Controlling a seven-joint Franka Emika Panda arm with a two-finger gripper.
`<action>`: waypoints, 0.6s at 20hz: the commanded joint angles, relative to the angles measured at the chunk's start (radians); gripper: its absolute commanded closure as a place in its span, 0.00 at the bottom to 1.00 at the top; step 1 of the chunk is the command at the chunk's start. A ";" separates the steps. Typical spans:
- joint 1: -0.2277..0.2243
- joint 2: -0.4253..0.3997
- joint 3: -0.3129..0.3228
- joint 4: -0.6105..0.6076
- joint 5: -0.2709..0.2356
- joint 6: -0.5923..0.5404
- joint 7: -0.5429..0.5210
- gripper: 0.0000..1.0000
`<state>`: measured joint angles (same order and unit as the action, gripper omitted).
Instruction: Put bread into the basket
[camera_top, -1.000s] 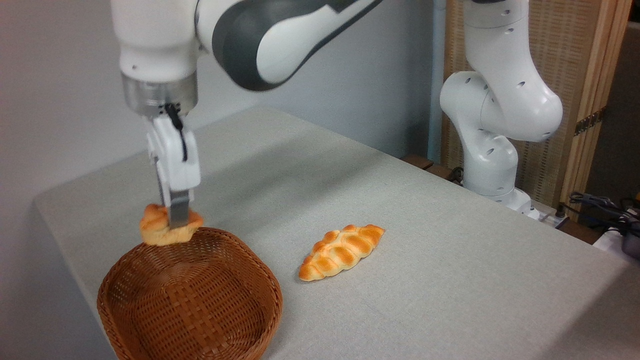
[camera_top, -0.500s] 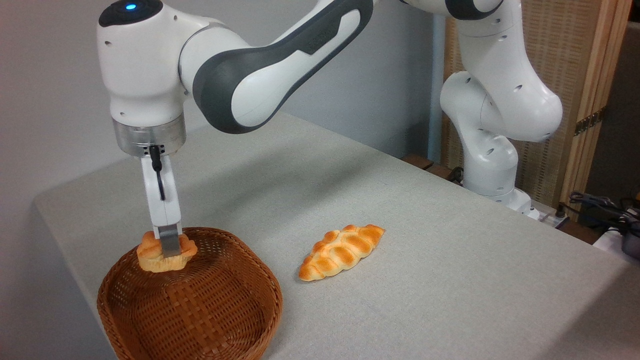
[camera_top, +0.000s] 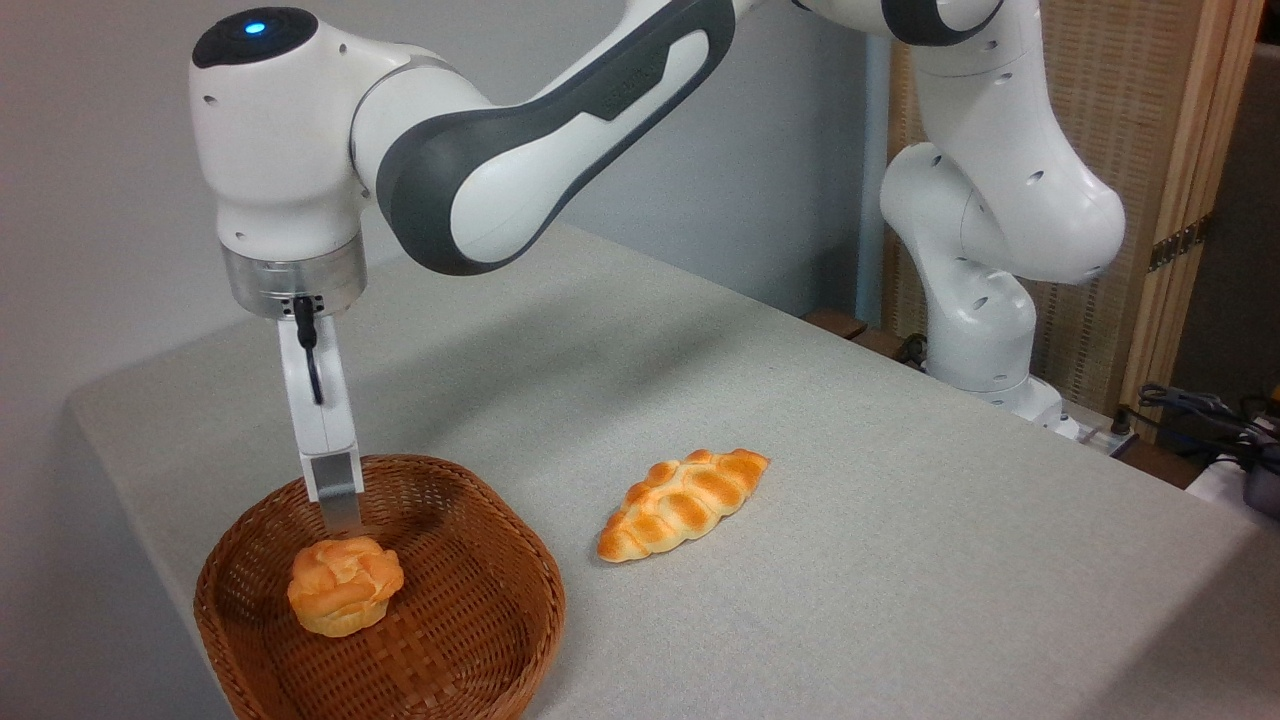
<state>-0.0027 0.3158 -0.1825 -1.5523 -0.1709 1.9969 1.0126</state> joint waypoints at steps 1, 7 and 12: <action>0.018 -0.050 -0.005 0.020 -0.001 -0.027 -0.066 0.00; 0.086 -0.242 0.021 0.020 0.005 -0.329 -0.201 0.00; 0.070 -0.317 0.089 0.020 0.033 -0.454 -0.315 0.00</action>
<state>0.0871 0.0312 -0.1441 -1.5111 -0.1687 1.5867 0.7343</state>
